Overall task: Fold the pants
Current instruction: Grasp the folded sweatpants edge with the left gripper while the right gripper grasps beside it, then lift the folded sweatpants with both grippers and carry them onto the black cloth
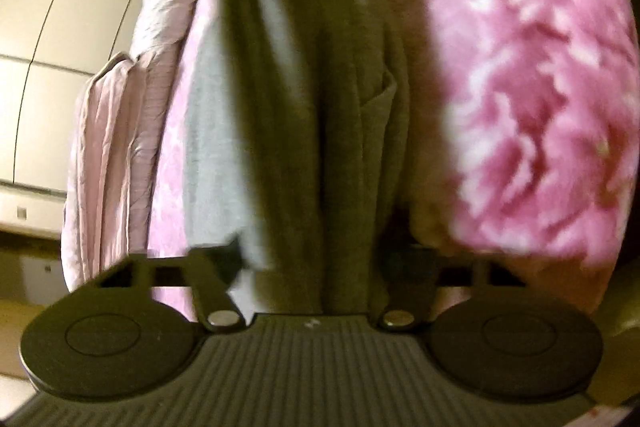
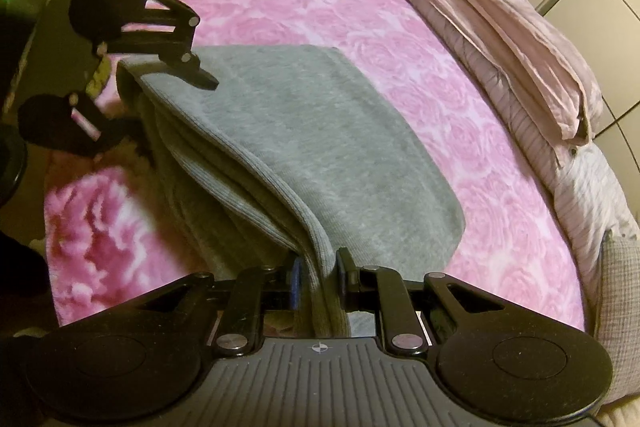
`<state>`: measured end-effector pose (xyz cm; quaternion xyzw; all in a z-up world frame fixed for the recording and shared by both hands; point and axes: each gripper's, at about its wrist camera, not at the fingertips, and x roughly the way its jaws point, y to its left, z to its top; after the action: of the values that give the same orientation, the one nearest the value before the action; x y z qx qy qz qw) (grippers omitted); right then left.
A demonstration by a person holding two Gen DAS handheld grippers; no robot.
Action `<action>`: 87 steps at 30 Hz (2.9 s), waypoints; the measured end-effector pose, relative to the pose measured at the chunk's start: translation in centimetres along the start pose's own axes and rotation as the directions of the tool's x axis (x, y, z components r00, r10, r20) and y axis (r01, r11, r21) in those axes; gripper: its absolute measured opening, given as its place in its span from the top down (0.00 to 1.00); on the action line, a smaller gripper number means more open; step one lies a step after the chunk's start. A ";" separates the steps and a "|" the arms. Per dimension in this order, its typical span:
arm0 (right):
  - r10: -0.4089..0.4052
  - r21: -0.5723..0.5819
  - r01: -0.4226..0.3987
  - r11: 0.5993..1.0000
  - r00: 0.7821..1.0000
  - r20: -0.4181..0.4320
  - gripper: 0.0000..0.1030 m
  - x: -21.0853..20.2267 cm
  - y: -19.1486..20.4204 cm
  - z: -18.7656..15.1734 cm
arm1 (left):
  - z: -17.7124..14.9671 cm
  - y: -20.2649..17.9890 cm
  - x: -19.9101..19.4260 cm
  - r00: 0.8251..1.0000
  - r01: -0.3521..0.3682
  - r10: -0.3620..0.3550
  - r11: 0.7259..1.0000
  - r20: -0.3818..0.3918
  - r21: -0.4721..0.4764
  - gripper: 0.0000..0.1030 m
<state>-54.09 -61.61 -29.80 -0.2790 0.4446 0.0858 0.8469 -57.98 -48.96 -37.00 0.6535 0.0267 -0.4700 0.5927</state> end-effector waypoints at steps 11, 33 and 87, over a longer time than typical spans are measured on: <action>-0.097 0.000 0.098 0.995 0.992 0.075 0.14 -2.5 2.3 -2.0 | 0.1 7.5 -1.3 0.986 0.168 -0.164 0.977 0.037 -0.135 0.67; -0.277 -0.324 0.285 0.902 0.958 0.072 0.45 5.7 1.6 -4.0 | 0.0 16.0 1.3 0.905 0.424 -0.416 0.864 0.087 -0.271 0.67; -0.442 0.113 0.539 0.834 0.778 -0.446 0.58 -13.2 -13.2 -38.1 | 45.9 4.8 8.4 0.806 0.224 -0.406 0.883 0.430 0.413 0.72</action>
<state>-83.56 -92.15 -31.10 -0.2952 0.5267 -0.2518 0.7563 -77.22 -91.49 -32.25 0.5864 -0.1018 -0.7145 0.3678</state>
